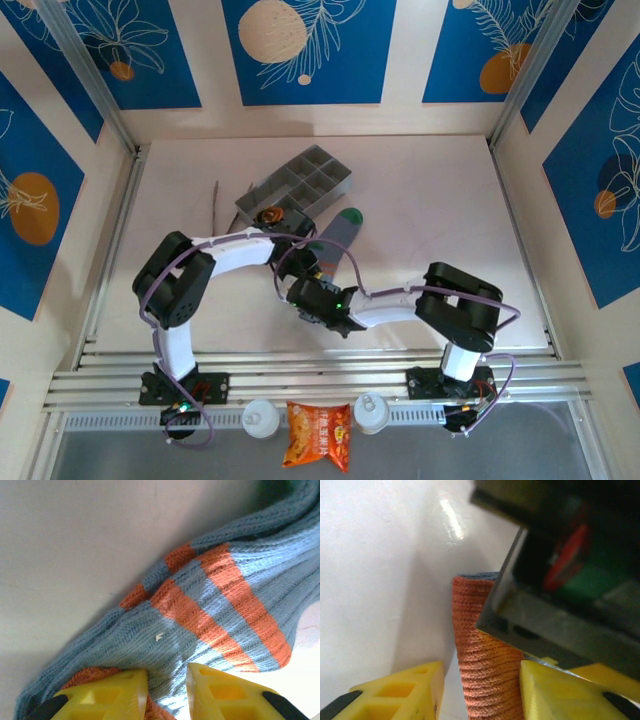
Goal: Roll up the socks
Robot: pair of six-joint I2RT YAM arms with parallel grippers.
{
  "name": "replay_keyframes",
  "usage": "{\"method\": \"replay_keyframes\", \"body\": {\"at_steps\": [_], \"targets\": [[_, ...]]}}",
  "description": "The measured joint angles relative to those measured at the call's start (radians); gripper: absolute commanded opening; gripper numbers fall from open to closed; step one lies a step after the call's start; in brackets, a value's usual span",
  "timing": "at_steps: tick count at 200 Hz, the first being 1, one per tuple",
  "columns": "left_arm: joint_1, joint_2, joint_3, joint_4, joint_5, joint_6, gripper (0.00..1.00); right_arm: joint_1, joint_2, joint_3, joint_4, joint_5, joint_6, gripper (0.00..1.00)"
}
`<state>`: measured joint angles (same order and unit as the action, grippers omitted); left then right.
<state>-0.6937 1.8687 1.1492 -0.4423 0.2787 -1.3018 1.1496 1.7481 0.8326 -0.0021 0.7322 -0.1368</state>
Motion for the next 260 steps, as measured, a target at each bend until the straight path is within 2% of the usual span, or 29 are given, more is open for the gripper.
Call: {"method": "replay_keyframes", "body": {"at_steps": [29,61,73,91,112,138,175,205,260], "targets": [[0.014,0.000,-0.001,0.003,0.002,0.003,0.30,-0.002,0.051,0.063,-0.048,0.010,0.027,0.16],[0.029,-0.003,-0.005,0.011,0.000,0.003,0.30,-0.002,0.068,0.080,-0.044,0.025,0.034,0.00],[0.031,-0.011,-0.012,0.019,0.000,0.002,0.33,-0.002,0.068,0.079,-0.040,0.022,0.033,0.00],[0.038,-0.028,-0.022,0.023,-0.011,-0.004,0.43,-0.004,0.066,0.068,-0.010,-0.005,0.034,0.00],[0.050,-0.053,-0.023,0.010,-0.035,-0.009,0.56,-0.024,0.042,0.039,0.036,-0.082,0.045,0.00],[0.071,-0.072,-0.023,-0.018,-0.066,-0.029,0.67,-0.060,0.010,0.003,0.080,-0.192,0.092,0.00],[0.093,-0.095,-0.011,-0.087,-0.106,-0.035,0.72,-0.093,0.002,-0.018,0.151,-0.332,0.147,0.00],[0.101,-0.129,-0.021,-0.116,-0.132,-0.051,0.71,-0.110,-0.002,-0.028,0.214,-0.458,0.179,0.00],[0.116,-0.288,-0.116,-0.097,-0.084,-0.070,0.71,-0.180,0.001,-0.073,0.248,-0.725,0.298,0.00]]}}
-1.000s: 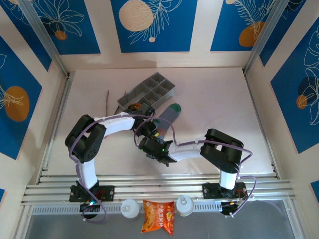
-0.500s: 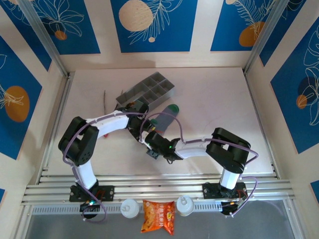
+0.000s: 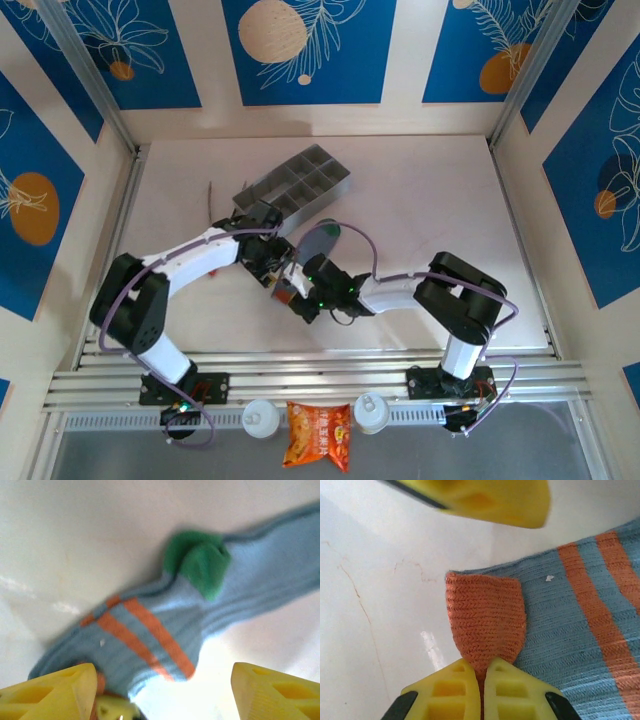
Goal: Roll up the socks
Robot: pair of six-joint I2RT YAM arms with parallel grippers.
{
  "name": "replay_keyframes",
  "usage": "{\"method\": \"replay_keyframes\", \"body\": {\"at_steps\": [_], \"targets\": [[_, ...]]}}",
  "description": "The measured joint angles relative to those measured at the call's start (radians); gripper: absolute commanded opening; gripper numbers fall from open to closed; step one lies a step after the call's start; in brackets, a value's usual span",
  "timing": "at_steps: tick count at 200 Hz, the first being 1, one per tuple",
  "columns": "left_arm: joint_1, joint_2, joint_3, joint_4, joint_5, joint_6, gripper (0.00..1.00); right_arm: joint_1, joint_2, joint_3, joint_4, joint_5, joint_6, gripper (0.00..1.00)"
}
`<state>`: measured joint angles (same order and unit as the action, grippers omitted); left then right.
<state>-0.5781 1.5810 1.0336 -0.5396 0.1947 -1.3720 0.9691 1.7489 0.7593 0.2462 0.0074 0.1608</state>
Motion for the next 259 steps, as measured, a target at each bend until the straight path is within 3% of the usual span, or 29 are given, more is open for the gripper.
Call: {"method": "replay_keyframes", "body": {"at_steps": [79,112,143,198,232,259], "targets": [[0.000,-0.166,-0.100,-0.062,0.021,-0.018,0.64,-0.087,0.011,-0.022,0.014,-0.241,0.112,0.00],[-0.006,-0.270,-0.224,-0.066,0.030,-0.108,0.65,-0.141,0.065,0.047,-0.064,-0.378,0.129,0.00],[-0.041,-0.260,-0.295,-0.023,0.041,-0.229,0.65,-0.172,0.116,0.113,-0.140,-0.468,0.145,0.00],[-0.099,-0.178,-0.296,0.093,0.041,-0.363,0.64,-0.177,0.152,0.170,-0.211,-0.513,0.161,0.00],[-0.106,-0.122,-0.296,0.121,0.040,-0.399,0.49,-0.179,0.157,0.176,-0.217,-0.522,0.172,0.00],[-0.107,-0.080,-0.296,0.141,0.033,-0.415,0.22,-0.182,0.164,0.177,-0.214,-0.539,0.180,0.00]]}}
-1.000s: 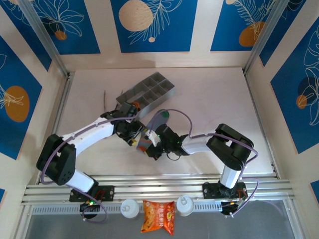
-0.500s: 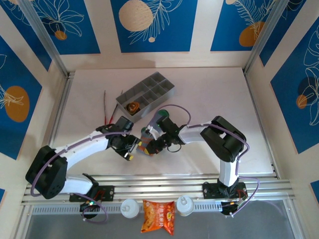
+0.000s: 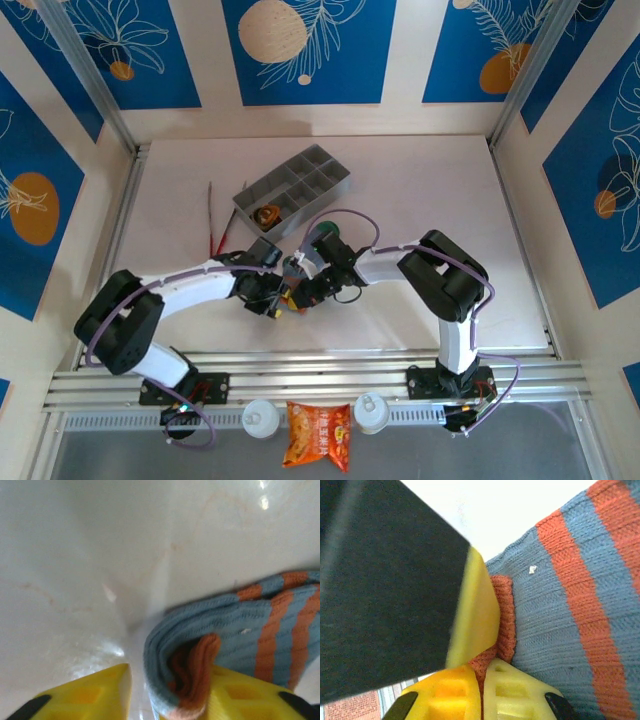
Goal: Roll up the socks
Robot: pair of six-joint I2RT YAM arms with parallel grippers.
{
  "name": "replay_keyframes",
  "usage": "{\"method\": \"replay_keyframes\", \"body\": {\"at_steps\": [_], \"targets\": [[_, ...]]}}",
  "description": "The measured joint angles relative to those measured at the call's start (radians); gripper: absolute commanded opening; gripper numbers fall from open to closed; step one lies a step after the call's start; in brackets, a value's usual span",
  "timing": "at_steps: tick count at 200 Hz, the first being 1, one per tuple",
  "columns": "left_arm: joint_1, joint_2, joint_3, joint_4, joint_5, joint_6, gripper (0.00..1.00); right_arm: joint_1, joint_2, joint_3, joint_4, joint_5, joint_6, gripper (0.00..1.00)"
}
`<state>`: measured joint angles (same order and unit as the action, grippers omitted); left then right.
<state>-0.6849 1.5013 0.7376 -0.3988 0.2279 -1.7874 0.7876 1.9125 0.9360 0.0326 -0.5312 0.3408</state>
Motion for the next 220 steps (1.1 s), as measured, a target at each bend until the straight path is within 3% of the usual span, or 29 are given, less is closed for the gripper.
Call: {"method": "replay_keyframes", "body": {"at_steps": [34,70,108,133,157,187,220], "targets": [[0.000,0.012,0.002,0.003,0.008,-0.017,0.00,0.000,0.009,0.013,-0.025,-0.021,-0.029,0.00],[0.000,-0.059,-0.066,-0.008,0.042,-0.055,0.00,0.032,0.034,0.089,-0.161,-0.035,-0.183,0.00],[-0.006,-0.226,-0.224,-0.001,0.088,-0.192,0.00,0.134,0.034,0.133,-0.246,0.017,-0.398,0.20],[-0.008,-0.235,-0.243,0.012,0.090,-0.243,0.00,0.169,-0.047,0.070,-0.195,0.136,-0.475,0.28],[-0.007,-0.174,-0.192,-0.023,0.105,-0.266,0.00,0.188,-0.175,-0.036,-0.120,0.267,-0.526,0.44],[-0.007,-0.101,-0.135,-0.073,0.129,-0.277,0.00,0.275,-0.309,-0.111,-0.059,0.454,-0.608,0.45],[-0.004,-0.071,-0.094,-0.117,0.132,-0.281,0.00,0.410,-0.319,-0.134,-0.011,0.694,-0.711,0.46]]}}
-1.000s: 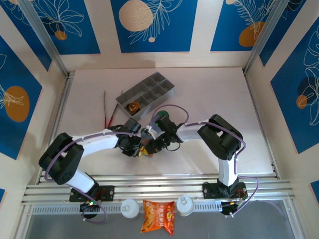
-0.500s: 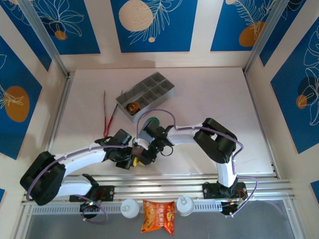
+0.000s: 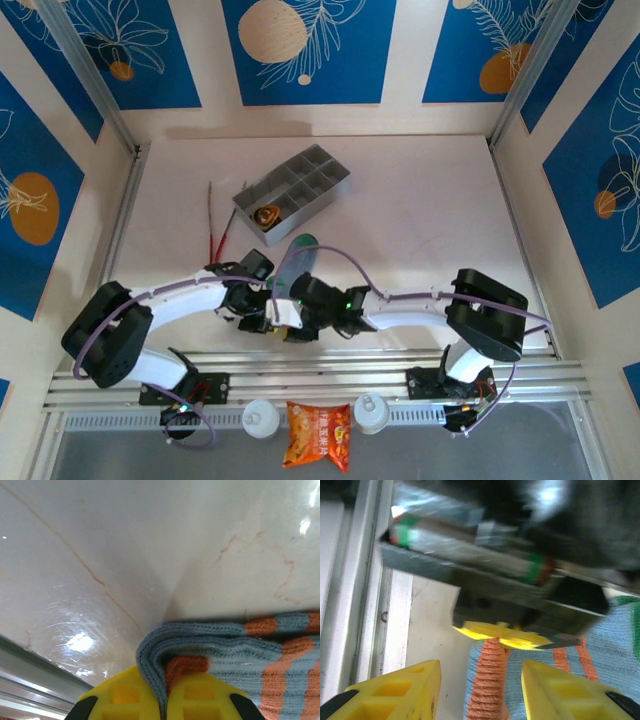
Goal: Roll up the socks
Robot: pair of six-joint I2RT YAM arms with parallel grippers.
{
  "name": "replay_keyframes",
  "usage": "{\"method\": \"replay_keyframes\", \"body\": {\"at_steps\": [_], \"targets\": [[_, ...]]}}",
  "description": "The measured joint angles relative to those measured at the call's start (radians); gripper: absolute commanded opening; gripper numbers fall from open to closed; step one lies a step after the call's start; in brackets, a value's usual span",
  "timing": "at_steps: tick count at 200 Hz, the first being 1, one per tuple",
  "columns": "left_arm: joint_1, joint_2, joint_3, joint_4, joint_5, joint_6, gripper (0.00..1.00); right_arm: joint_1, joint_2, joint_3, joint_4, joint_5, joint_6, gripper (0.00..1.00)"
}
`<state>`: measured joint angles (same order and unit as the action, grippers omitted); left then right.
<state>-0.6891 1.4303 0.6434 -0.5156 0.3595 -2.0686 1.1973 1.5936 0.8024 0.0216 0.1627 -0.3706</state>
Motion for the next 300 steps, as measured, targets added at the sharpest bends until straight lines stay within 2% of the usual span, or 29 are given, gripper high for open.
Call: {"method": "replay_keyframes", "body": {"at_steps": [39,47,64,77,99,107,120,137,173,206,224,269,300], "targets": [[0.011,0.007,0.008,-0.017,0.013,-0.001,0.00,0.060,0.051,-0.013,0.020,0.196,-0.076,0.41],[0.015,0.011,0.008,-0.017,0.017,-0.002,0.00,0.060,0.066,-0.011,0.022,0.221,-0.085,0.36],[0.026,0.014,0.007,-0.014,0.026,0.011,0.00,0.060,0.104,0.004,0.020,0.241,-0.089,0.13],[0.039,0.013,0.004,-0.019,0.031,0.026,0.00,0.061,0.114,0.027,0.000,0.250,-0.091,0.01],[0.063,0.011,-0.003,-0.019,0.046,0.040,0.00,0.059,0.127,0.053,-0.028,0.248,-0.082,0.00],[0.069,0.003,-0.006,-0.016,0.050,0.040,0.10,0.054,0.130,0.062,-0.044,0.230,-0.069,0.00],[0.075,-0.021,-0.020,-0.002,0.051,0.035,0.33,0.035,0.136,0.077,-0.069,0.179,-0.032,0.00],[0.081,-0.071,-0.057,0.010,0.024,0.014,0.50,-0.018,0.158,0.111,-0.090,0.064,0.026,0.00],[0.112,-0.198,-0.137,0.027,-0.031,0.029,0.76,-0.156,0.238,0.184,-0.113,-0.258,0.169,0.00],[0.142,-0.298,-0.161,-0.016,-0.104,0.045,0.89,-0.251,0.346,0.280,-0.178,-0.526,0.275,0.00],[0.151,-0.369,-0.161,-0.052,-0.159,0.066,0.89,-0.286,0.394,0.321,-0.219,-0.634,0.314,0.00],[0.152,-0.412,-0.131,-0.056,-0.212,0.184,0.62,-0.334,0.470,0.387,-0.299,-0.784,0.391,0.00],[0.130,-0.413,-0.136,-0.012,-0.212,0.238,0.54,-0.354,0.505,0.422,-0.350,-0.841,0.436,0.00]]}}
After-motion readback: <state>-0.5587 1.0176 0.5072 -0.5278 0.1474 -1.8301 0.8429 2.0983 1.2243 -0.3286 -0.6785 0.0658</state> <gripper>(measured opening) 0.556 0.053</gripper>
